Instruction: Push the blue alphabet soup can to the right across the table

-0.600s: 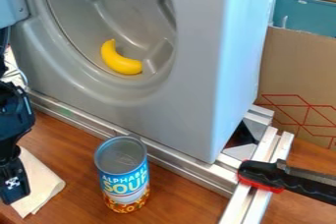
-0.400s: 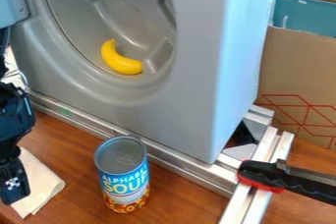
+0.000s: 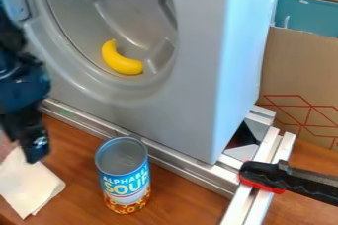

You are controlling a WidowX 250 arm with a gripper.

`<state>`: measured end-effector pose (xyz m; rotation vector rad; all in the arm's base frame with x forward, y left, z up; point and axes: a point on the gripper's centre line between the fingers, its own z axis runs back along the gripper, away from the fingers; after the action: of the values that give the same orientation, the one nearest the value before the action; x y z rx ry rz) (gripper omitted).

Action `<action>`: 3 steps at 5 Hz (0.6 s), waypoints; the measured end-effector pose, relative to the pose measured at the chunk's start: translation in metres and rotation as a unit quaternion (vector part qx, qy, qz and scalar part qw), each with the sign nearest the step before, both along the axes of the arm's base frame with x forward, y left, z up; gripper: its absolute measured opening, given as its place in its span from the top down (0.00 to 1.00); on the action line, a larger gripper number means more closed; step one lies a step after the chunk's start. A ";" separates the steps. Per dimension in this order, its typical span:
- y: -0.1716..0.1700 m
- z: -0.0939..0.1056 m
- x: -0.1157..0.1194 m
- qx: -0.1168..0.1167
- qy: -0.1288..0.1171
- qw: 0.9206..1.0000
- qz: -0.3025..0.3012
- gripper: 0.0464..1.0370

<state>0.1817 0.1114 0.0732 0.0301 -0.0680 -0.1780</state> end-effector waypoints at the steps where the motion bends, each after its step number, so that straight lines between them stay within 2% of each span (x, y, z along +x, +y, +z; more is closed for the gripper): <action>1: 0.011 -0.017 0.010 0.009 0.032 0.999 0.030 0.04; 3: 0.008 -0.041 0.040 0.042 0.038 0.997 0.050 0.04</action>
<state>0.2218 0.1197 0.0317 0.1108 0.0174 -0.0821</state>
